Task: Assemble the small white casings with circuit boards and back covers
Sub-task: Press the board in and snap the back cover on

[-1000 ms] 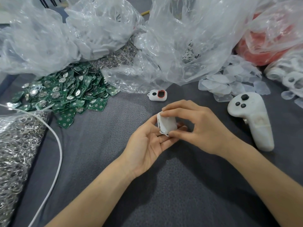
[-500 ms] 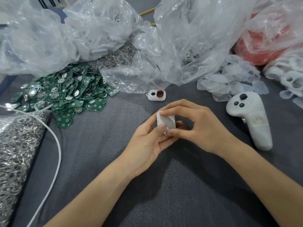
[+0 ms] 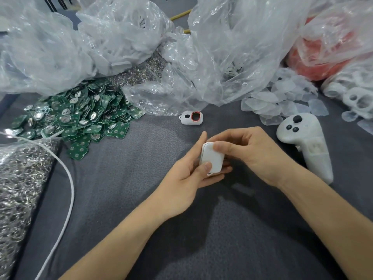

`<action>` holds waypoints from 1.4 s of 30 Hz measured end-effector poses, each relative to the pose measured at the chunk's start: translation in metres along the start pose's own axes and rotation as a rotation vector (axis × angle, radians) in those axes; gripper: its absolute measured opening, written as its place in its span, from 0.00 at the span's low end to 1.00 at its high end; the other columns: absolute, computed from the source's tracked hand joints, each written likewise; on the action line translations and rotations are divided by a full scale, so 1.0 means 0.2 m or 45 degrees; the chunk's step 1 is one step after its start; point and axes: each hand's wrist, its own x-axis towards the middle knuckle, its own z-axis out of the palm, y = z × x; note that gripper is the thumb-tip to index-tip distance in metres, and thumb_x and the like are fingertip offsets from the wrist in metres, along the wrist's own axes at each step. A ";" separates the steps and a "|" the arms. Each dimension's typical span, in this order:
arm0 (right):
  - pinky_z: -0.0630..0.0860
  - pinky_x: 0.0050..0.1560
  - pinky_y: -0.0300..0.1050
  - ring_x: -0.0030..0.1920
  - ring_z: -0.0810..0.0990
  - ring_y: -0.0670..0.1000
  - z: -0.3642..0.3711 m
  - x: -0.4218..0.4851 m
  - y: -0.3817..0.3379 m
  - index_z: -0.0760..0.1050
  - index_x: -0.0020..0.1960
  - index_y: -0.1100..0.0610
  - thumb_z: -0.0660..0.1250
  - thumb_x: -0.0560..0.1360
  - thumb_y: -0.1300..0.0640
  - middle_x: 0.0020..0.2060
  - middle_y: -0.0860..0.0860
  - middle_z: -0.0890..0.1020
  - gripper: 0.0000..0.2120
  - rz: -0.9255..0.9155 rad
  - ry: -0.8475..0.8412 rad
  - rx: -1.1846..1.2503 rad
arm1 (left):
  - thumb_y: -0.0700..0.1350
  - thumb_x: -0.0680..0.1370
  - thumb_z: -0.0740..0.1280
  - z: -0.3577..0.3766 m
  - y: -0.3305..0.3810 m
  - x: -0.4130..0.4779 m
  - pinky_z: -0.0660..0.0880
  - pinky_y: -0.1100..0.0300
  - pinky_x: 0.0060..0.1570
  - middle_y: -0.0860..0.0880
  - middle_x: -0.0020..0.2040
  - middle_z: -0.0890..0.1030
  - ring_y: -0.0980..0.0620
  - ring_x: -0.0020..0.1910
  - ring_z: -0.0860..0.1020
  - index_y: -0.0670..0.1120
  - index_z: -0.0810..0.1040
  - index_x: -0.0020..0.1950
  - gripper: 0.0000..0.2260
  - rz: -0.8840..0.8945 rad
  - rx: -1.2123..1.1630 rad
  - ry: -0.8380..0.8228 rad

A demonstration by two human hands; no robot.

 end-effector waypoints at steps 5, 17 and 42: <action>0.77 0.42 0.33 0.40 0.82 0.43 0.01 0.00 0.00 0.82 0.43 0.57 0.69 0.73 0.64 0.38 0.51 0.85 0.04 -0.098 0.061 -0.087 | 0.32 0.81 0.53 0.01 0.00 -0.01 0.77 0.61 0.54 0.45 0.70 0.70 0.50 0.58 0.80 0.55 0.53 0.74 0.27 0.030 0.120 0.035; 0.77 0.39 0.34 0.39 0.82 0.44 0.06 0.01 0.00 0.82 0.43 0.56 0.70 0.73 0.63 0.37 0.50 0.85 0.04 -0.186 0.260 -0.076 | 0.38 0.78 0.62 0.03 0.03 0.00 0.80 0.62 0.43 0.43 0.46 0.85 0.46 0.43 0.85 0.45 0.76 0.58 0.10 0.124 0.048 0.373; 0.80 0.45 0.40 0.44 0.83 0.50 0.10 0.00 0.03 0.81 0.49 0.54 0.71 0.71 0.64 0.44 0.55 0.84 0.09 -0.128 0.207 -0.003 | 0.39 0.71 0.71 -0.03 0.06 0.01 0.74 0.73 0.40 0.57 0.39 0.85 0.63 0.38 0.81 0.49 0.82 0.46 0.07 0.242 0.311 0.573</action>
